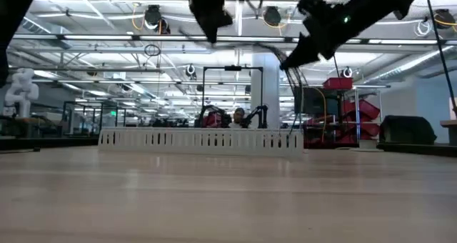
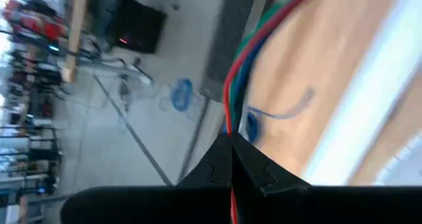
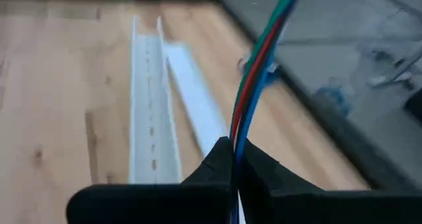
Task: Ziptie cables
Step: Put the cable wire into the cable duct
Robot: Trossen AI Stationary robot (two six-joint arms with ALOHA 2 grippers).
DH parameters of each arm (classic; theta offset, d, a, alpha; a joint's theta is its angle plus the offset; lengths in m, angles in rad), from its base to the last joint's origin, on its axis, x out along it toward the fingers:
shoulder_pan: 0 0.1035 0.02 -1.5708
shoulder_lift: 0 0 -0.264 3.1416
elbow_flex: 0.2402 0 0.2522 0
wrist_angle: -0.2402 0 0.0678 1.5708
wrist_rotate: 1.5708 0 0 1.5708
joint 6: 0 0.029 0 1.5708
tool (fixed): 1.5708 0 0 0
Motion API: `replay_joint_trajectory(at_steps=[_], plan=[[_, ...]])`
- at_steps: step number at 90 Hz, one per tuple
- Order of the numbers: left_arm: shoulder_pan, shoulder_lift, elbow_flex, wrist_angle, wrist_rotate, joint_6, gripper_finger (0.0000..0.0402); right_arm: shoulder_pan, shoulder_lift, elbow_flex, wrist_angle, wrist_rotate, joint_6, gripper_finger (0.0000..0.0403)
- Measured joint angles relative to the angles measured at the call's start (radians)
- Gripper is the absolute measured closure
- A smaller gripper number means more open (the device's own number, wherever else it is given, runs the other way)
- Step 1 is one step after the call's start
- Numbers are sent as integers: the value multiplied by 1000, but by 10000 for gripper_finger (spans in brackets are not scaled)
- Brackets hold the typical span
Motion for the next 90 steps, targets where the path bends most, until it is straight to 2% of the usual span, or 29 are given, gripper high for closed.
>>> replay_joint_trajectory(at_steps=[14,24,38,52,65,78,90], plan=[[14,2,-175,87,26,-15,402,-25,82,0,-92,0,20,402],[14,2,-269,199,75,16,402,-39,95,0,-162,1,30,402],[20,2,-383,317,202,140,402,-24,90,0,-174,-129,49,403],[21,-1,-461,342,248,149,402,-8,90,2,-147,-160,54,403],[38,-58,-521,338,274,108,401,-10,110,4,-72,-215,53,402],[58,-131,-586,336,276,74,401,-20,204,30,5,-270,32,402],[71,-188,-666,347,271,62,401,-38,322,132,-29,-285,-28,402]])
